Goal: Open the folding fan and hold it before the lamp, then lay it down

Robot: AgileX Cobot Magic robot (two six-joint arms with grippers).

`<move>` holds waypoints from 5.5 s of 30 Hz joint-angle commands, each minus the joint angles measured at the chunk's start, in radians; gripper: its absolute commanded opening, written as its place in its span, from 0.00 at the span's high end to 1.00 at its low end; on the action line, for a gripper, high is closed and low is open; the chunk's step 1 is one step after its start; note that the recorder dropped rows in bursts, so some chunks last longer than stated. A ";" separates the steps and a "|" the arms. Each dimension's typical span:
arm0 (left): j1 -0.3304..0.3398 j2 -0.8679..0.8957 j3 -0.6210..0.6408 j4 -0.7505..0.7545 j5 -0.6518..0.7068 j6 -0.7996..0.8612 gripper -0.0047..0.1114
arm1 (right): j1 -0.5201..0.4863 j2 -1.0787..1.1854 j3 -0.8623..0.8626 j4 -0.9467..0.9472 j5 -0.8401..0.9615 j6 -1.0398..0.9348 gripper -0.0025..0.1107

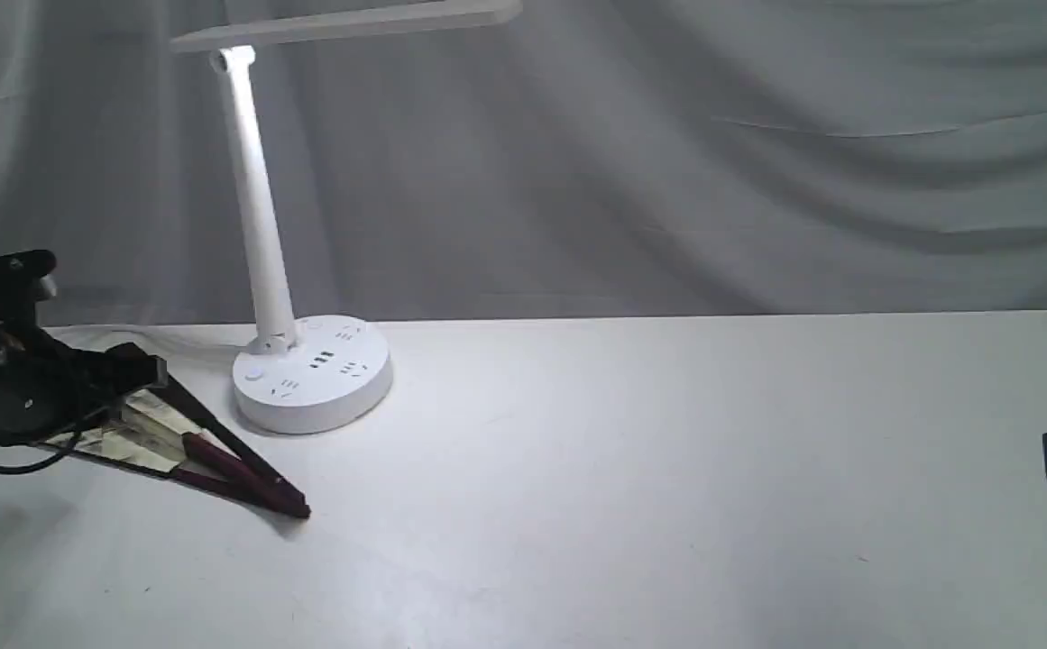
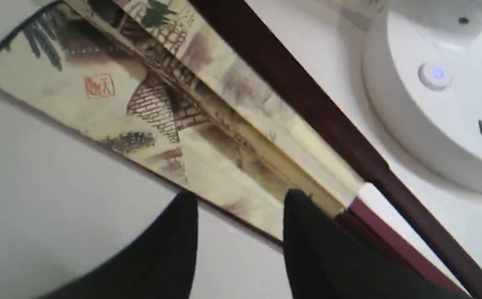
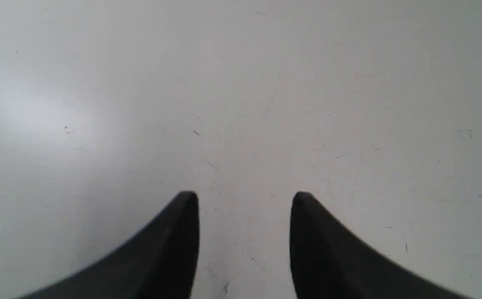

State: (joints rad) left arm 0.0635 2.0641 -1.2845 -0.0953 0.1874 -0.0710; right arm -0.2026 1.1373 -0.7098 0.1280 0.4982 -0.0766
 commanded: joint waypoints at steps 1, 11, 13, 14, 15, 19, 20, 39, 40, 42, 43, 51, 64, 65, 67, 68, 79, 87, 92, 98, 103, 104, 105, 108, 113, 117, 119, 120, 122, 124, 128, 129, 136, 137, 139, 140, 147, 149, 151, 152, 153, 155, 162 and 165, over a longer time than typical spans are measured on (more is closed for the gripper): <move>0.000 0.059 -0.042 -0.001 -0.023 -0.003 0.66 | -0.006 0.000 -0.006 0.006 -0.011 0.004 0.65; 0.002 0.184 -0.210 0.002 0.048 -0.001 0.66 | -0.006 0.000 -0.006 0.006 -0.011 0.004 0.65; 0.002 0.204 -0.229 0.002 0.048 -0.001 0.66 | -0.006 0.000 -0.006 0.006 -0.011 0.004 0.65; 0.002 0.213 -0.235 0.002 0.050 0.001 0.66 | -0.006 0.000 -0.006 0.006 -0.011 0.004 0.65; 0.002 0.221 -0.239 0.006 0.050 0.001 0.66 | -0.006 0.000 -0.006 0.006 -0.011 0.004 0.65; 0.002 0.245 -0.239 0.009 0.052 0.001 0.66 | -0.006 0.000 -0.006 0.005 -0.009 -0.001 0.65; 0.002 0.252 -0.239 0.009 0.052 0.001 0.66 | -0.006 0.000 -0.006 0.005 -0.007 -0.001 0.65; 0.002 0.242 -0.239 0.028 0.249 0.256 0.95 | -0.006 0.000 -0.006 0.005 -0.023 -0.001 0.65; 0.002 0.242 -0.239 0.028 0.256 0.266 0.96 | -0.006 0.000 -0.006 0.005 -0.028 -0.001 0.65; 0.002 0.240 -0.239 0.028 0.278 0.282 0.96 | -0.006 0.000 -0.006 0.005 -0.028 -0.001 0.65; 0.002 0.240 -0.239 0.028 0.291 0.284 0.96 | -0.006 0.000 -0.006 0.005 -0.028 -0.001 0.65; 0.002 0.236 -0.162 0.024 0.354 0.368 0.96 | -0.006 0.000 -0.006 0.005 -0.026 -0.005 0.65; 0.002 0.080 -0.042 -0.066 0.241 0.457 0.96 | -0.006 0.000 -0.006 0.005 -0.020 -0.002 0.65; 0.002 0.076 -0.042 -0.077 0.243 0.463 0.96 | -0.006 0.000 -0.006 0.005 -0.020 -0.002 0.65; 0.002 0.076 -0.042 -0.101 0.251 0.470 0.96 | -0.006 0.000 -0.006 0.005 -0.020 -0.002 0.65; 0.002 0.076 -0.042 -0.122 0.255 0.470 0.96 | -0.006 0.000 -0.006 0.005 -0.018 -0.002 0.65; 0.002 -0.025 -0.042 -0.252 0.236 0.468 0.83 | -0.006 0.018 -0.074 0.377 0.040 -0.378 0.65; 0.002 -0.052 -0.042 -0.391 0.399 0.461 0.71 | 0.032 0.244 -0.184 0.675 0.164 -0.659 0.65; 0.002 -0.052 -0.042 -0.395 0.470 0.461 0.71 | 0.170 0.394 -0.313 0.660 0.172 -0.660 0.65; 0.002 -0.052 -0.042 -0.395 0.532 0.445 0.71 | 0.294 0.559 -0.458 0.646 0.141 -0.656 0.65; -0.003 -0.052 -0.042 -0.395 0.550 0.431 0.71 | 0.345 0.684 -0.570 0.634 0.206 -0.656 0.65; -0.005 -0.052 -0.042 -0.395 0.542 0.427 0.71 | 0.354 0.714 -0.606 0.634 0.254 -0.649 0.65; -0.015 -0.052 -0.042 -0.389 0.523 0.424 0.71 | 0.354 0.733 -0.628 0.636 0.287 -0.649 0.65; -0.029 -0.052 -0.042 -0.314 0.415 0.322 0.71 | 0.356 0.779 -0.693 0.647 0.380 -0.649 0.65; -0.006 -0.035 -0.042 -0.216 0.191 -0.002 0.71 | 0.356 0.787 -0.703 0.629 0.415 -0.647 0.65; -0.004 0.009 -0.078 -0.158 0.128 0.000 0.71 | 0.356 0.787 -0.703 0.620 0.415 -0.637 0.65; -0.004 0.043 -0.124 -0.145 0.171 -0.027 0.71 | 0.356 0.787 -0.703 0.615 0.411 -0.622 0.65; -0.001 0.064 -0.162 -0.143 0.225 -0.087 0.71 | 0.356 0.787 -0.703 0.611 0.411 -0.622 0.65; 0.008 0.105 -0.214 -0.140 0.317 -0.187 0.71 | 0.356 0.787 -0.703 0.605 0.418 -0.618 0.65; 0.010 0.143 -0.276 -0.124 0.400 -0.217 0.68 | 0.356 0.787 -0.703 0.603 0.436 -0.615 0.65; 0.010 0.179 -0.359 -0.080 0.485 -0.242 0.51 | 0.356 0.787 -0.703 0.576 0.441 -0.604 0.65; 0.014 0.182 -0.373 -0.069 0.493 -0.278 0.47 | 0.356 0.787 -0.703 0.571 0.441 -0.602 0.65; 0.016 0.186 -0.385 0.025 0.404 -0.514 0.45 | 0.356 0.787 -0.703 0.561 0.459 -0.596 0.65; 0.016 0.188 -0.385 0.025 0.395 -0.530 0.46 | 0.356 0.787 -0.703 0.559 0.459 -0.596 0.65; 0.016 0.196 -0.385 0.025 0.377 -0.560 0.50 | 0.356 0.787 -0.703 0.559 0.459 -0.596 0.65; 0.016 0.205 -0.385 0.025 0.368 -0.565 0.52 | 0.356 0.787 -0.703 0.559 0.459 -0.596 0.65; 0.018 0.232 -0.385 0.025 0.342 -0.673 0.60 | 0.356 0.787 -0.703 0.559 0.459 -0.596 0.65; 0.018 0.239 -0.385 0.025 0.331 -0.707 0.60 | 0.356 0.787 -0.703 0.559 0.459 -0.596 0.65; 0.018 0.247 -0.385 0.025 0.319 -0.717 0.60 | 0.356 0.787 -0.703 0.555 0.459 -0.596 0.65; 0.018 0.252 -0.385 0.025 0.312 -0.717 0.60 | 0.356 0.787 -0.703 0.548 0.459 -0.596 0.65; 0.018 0.256 -0.385 0.016 0.299 -0.728 0.60 | 0.356 0.787 -0.703 0.543 0.459 -0.596 0.65; 0.018 0.265 -0.385 -0.027 0.281 -0.736 0.60 | 0.356 0.787 -0.703 0.526 0.459 -0.596 0.65; 0.018 0.268 -0.385 -0.027 0.237 -0.739 0.60 | 0.356 0.787 -0.703 0.502 0.459 -0.596 0.65; 0.018 0.268 -0.385 -0.027 0.236 -0.739 0.60 | 0.356 0.787 -0.703 0.503 0.457 -0.596 0.65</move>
State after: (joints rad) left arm 0.0806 2.3338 -1.6650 -0.1180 0.4407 -0.8003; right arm 0.1507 1.9264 -1.4051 0.6346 0.9527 -0.6733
